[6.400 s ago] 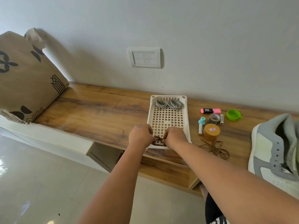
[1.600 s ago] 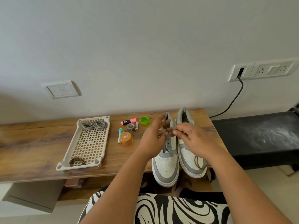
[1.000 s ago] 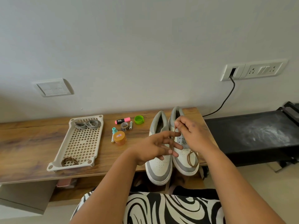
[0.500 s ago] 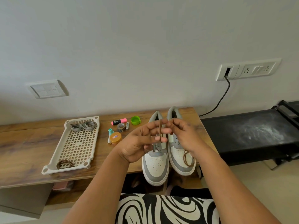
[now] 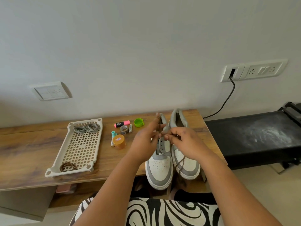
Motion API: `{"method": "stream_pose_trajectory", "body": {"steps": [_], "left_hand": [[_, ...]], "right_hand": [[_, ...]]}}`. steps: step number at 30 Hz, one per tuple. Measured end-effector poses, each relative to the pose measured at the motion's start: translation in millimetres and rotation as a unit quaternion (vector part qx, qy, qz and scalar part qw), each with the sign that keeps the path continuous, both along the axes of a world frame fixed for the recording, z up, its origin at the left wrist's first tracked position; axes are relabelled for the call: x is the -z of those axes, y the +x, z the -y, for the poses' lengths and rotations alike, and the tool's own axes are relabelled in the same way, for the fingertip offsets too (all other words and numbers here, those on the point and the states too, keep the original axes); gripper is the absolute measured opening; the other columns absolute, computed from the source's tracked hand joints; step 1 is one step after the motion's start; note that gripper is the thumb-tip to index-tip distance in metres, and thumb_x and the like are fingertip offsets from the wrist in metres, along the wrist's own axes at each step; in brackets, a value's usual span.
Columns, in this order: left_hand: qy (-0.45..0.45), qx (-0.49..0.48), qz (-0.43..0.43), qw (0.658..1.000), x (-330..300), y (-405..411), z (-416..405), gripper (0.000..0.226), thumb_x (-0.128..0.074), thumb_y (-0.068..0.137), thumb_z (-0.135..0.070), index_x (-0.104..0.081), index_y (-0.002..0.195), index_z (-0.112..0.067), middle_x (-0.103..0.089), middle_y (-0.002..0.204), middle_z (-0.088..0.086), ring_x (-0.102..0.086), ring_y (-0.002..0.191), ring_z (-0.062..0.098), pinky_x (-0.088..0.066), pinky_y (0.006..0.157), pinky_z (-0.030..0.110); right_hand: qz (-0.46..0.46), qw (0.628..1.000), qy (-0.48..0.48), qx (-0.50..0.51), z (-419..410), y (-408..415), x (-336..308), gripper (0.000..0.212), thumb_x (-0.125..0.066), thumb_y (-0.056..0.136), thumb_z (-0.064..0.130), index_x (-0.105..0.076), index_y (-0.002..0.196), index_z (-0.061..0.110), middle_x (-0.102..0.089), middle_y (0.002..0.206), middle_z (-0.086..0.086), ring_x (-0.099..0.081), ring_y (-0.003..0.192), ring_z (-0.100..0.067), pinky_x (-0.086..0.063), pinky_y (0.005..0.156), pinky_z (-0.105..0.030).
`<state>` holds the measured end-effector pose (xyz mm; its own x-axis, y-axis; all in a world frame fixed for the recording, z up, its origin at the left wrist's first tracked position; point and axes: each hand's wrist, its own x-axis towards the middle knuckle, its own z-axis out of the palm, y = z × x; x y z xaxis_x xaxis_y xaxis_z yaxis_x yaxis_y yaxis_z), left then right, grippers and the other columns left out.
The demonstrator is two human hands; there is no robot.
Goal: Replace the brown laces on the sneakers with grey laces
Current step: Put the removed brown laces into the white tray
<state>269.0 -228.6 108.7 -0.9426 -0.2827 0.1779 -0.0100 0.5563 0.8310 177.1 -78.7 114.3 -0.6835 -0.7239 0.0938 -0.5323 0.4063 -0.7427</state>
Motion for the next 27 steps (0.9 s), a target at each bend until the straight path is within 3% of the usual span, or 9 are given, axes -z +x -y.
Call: {"method": "stream_pose_trajectory", "body": {"steps": [2, 4, 7, 10, 13, 18, 22, 27], "left_hand": [[-0.069, 0.035, 0.033, 0.996, 3, 0, 2, 0.078, -0.051, 0.096, -0.003, -0.019, 0.147, -0.053, -0.065, 0.127, -0.007, -0.065, 0.110, 0.010, -0.053, 0.097, 0.033], [-0.065, 0.064, 0.079, 0.993, 1, 1, 2, 0.076, -0.050, 0.097, -0.004, -0.020, 0.147, -0.053, -0.066, 0.125, -0.001, -0.066, 0.108, 0.012, -0.057, 0.087, 0.036], [0.002, 0.116, 0.151, 0.982, -6, 6, 1, 0.070, -0.048, 0.099, -0.004, -0.025, 0.149, -0.046, -0.064, 0.126, -0.009, -0.063, 0.108, 0.000, -0.054, 0.063, 0.020], [0.034, 0.156, 0.207, 0.965, -7, 8, 1, 0.063, -0.048, 0.100, -0.005, -0.030, 0.149, -0.040, -0.066, 0.124, -0.012, -0.062, 0.110, -0.004, -0.051, 0.064, 0.020], [0.091, 0.200, 0.245, 0.944, -6, 10, 3, 0.063, -0.049, 0.099, -0.004, -0.028, 0.151, -0.032, -0.067, 0.125, -0.010, -0.062, 0.114, 0.002, -0.045, 0.066, 0.020], [0.201, 0.261, 0.228, 0.916, -14, 12, 8, 0.062, -0.049, 0.098, 0.003, -0.031, 0.148, -0.028, -0.066, 0.128, 0.005, -0.063, 0.112, 0.008, -0.035, 0.055, 0.016], [0.283, 0.313, 0.191, 0.887, -18, 14, 12, 0.059, -0.048, 0.095, 0.006, -0.039, 0.141, -0.030, -0.066, 0.126, 0.008, -0.065, 0.108, 0.009, -0.033, 0.048, 0.011], [0.365, 0.374, 0.163, 0.837, -18, 17, 19, 0.060, -0.041, 0.094, 0.011, -0.039, 0.145, -0.021, -0.068, 0.120, 0.006, -0.066, 0.099, 0.005, -0.037, 0.044, 0.008]], "right_hand": [[-0.004, 1.000, 0.001, 0.004, -4, -2, -3, 0.021, -0.059, 0.095, 0.038, -0.067, 0.081, 0.023, -0.062, 0.065, 0.019, -0.051, 0.057, 0.005, -0.034, 0.053, -0.012], [-0.008, 1.000, 0.004, 0.011, -9, -4, -7, 0.022, -0.057, 0.096, 0.038, -0.063, 0.077, 0.028, -0.056, 0.059, 0.029, -0.049, 0.056, 0.010, -0.035, 0.052, -0.009], [-0.013, 0.999, 0.013, 0.030, -13, -6, -8, 0.024, -0.055, 0.096, 0.042, -0.065, 0.082, 0.026, -0.053, 0.058, 0.013, -0.046, 0.052, 0.001, -0.034, 0.048, -0.014], [-0.009, 0.999, 0.019, 0.033, -13, -6, -7, 0.026, -0.054, 0.095, 0.046, -0.066, 0.084, 0.025, -0.055, 0.065, 0.008, -0.046, 0.056, -0.002, -0.035, 0.052, -0.018], [-0.010, 0.999, 0.018, 0.030, -13, -7, -9, 0.025, -0.056, 0.095, 0.045, -0.064, 0.080, 0.026, -0.050, 0.061, 0.010, -0.046, 0.054, 0.002, -0.034, 0.050, -0.014], [0.024, 0.997, -0.047, 0.057, -14, -10, -10, 0.025, -0.059, 0.093, 0.043, -0.064, 0.080, 0.022, -0.054, 0.066, 0.005, -0.045, 0.055, 0.000, -0.037, 0.053, -0.012], [0.093, 0.988, -0.108, 0.064, -13, -13, -8, 0.029, -0.059, 0.088, 0.048, -0.066, 0.080, 0.021, -0.054, 0.069, 0.001, -0.048, 0.064, -0.008, -0.042, 0.064, -0.027], [0.166, 0.970, -0.172, 0.046, -8, -3, -14, 0.028, -0.061, 0.091, 0.034, -0.066, 0.083, 0.007, -0.053, 0.065, 0.008, -0.049, 0.060, 0.004, -0.040, 0.060, -0.009]]}}
